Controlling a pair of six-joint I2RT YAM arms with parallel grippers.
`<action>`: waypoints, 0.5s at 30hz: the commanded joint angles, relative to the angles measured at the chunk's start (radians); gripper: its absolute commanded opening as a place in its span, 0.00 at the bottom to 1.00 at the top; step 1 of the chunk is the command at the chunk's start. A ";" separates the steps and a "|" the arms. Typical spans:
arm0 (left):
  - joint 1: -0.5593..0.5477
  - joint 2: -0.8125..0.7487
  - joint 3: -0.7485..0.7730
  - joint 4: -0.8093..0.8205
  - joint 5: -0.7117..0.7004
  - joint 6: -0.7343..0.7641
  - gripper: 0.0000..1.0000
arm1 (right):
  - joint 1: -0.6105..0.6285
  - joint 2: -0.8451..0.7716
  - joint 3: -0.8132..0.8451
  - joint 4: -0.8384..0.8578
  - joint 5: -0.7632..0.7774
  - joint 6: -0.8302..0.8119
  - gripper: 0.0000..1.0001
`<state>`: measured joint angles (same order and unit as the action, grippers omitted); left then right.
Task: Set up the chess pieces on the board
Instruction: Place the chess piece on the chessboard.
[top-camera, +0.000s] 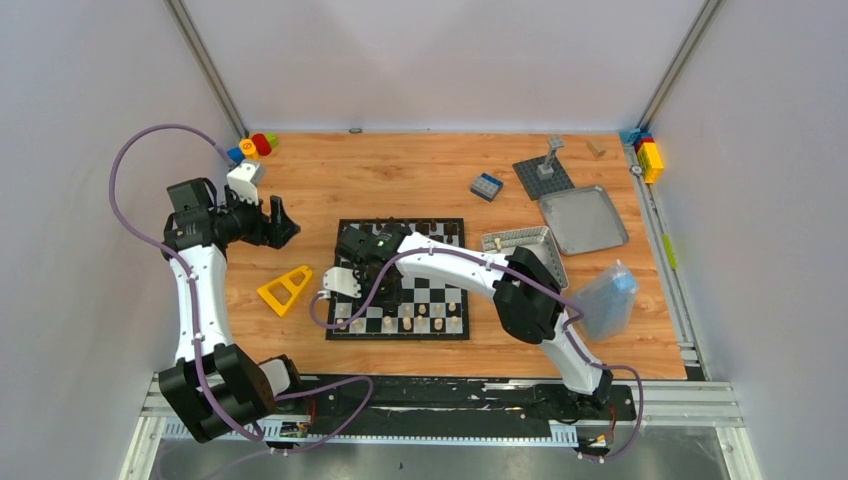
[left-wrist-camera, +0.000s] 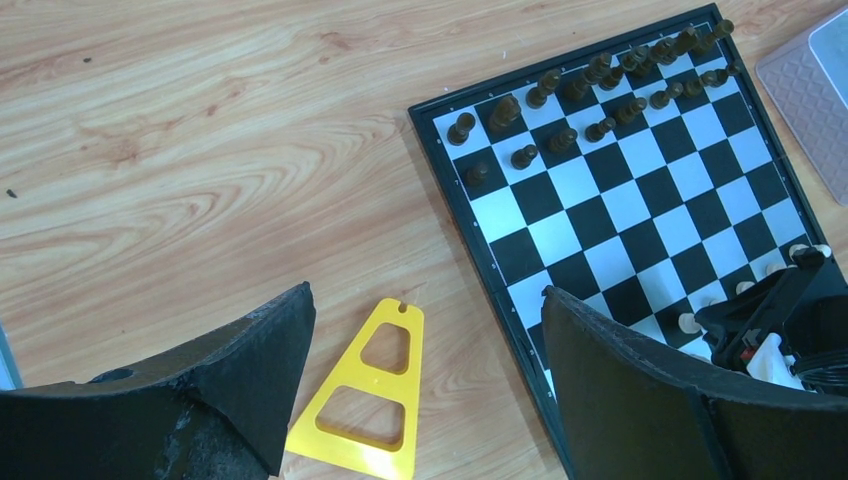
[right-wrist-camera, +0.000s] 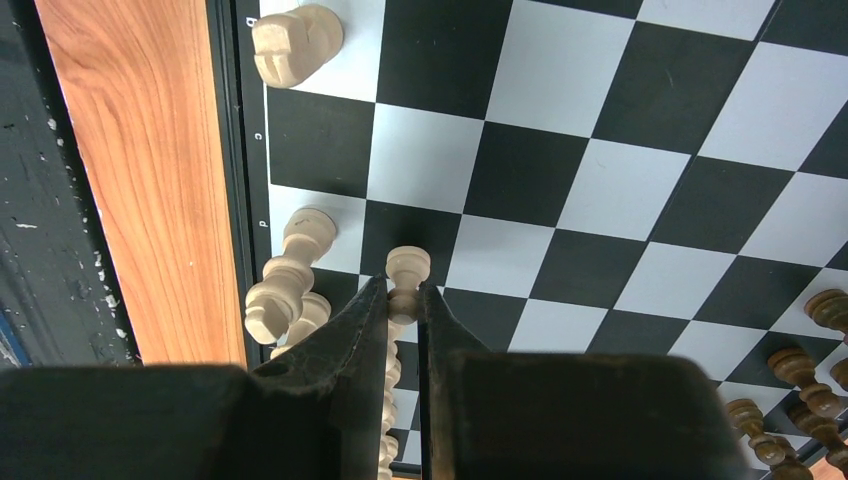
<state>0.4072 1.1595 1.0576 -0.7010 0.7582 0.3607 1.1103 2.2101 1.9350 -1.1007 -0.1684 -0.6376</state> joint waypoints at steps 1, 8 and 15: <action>0.012 -0.007 0.026 -0.008 0.026 -0.005 0.91 | 0.006 0.014 0.050 0.004 -0.026 0.004 0.03; 0.012 -0.002 0.027 -0.012 0.029 -0.003 0.91 | 0.007 0.020 0.050 0.004 -0.034 0.007 0.06; 0.012 -0.002 0.026 -0.014 0.027 0.000 0.92 | 0.006 0.024 0.057 0.004 -0.036 0.010 0.09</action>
<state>0.4076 1.1599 1.0576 -0.7155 0.7589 0.3611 1.1103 2.2257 1.9450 -1.1019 -0.1856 -0.6338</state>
